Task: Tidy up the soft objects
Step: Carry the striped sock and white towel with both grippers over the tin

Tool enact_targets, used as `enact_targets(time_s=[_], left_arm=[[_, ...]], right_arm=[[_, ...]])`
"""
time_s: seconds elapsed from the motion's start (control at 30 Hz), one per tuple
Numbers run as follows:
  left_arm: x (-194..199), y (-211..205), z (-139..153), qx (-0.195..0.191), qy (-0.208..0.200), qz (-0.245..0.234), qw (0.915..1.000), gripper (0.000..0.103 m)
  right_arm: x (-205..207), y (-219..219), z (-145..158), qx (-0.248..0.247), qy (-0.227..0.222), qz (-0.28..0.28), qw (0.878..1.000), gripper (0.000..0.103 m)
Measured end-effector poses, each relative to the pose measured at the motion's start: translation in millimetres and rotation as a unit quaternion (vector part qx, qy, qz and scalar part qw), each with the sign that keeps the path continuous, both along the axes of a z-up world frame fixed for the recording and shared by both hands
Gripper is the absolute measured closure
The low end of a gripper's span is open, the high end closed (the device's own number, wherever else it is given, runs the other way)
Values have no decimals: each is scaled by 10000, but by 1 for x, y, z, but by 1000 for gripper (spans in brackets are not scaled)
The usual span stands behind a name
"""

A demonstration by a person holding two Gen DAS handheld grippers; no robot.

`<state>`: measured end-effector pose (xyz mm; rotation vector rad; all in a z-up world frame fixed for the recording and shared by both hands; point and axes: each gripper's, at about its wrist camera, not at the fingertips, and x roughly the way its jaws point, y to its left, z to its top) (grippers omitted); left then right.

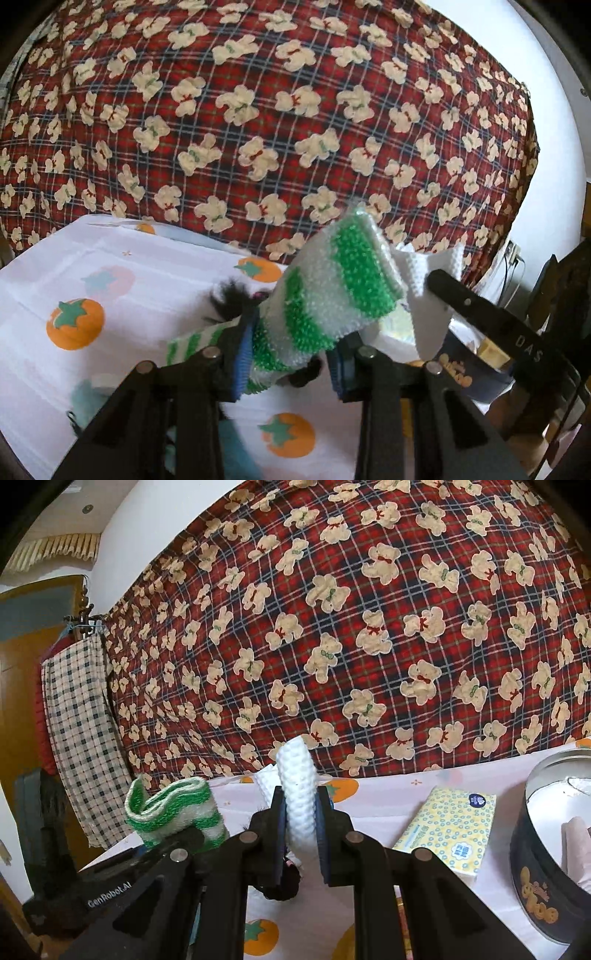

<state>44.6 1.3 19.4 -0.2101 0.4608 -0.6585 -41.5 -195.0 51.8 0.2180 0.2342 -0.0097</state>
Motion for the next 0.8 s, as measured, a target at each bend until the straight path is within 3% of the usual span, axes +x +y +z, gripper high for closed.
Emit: enact_targets(time_s=[0.17,0.3,0.63,0.8], left_arm=[[-15,-19,10,-249,-162,-37,9996,70],[-28,-38,16,-125,-375,-3,9992,70],[-50,-83,21,-77,-477,-226,9986,70],[-59,-98,24,-12,-623,-266,9977,71]], right_arm=[[-12,-13,1,-100,-65,-95,9999,87],[-20,-29,-1,-229,9,-293,9993,87],[-49,-74,-3,-335,70,-747,9966,87],[-61,-102,-3,-159,93,-951,9953,87]])
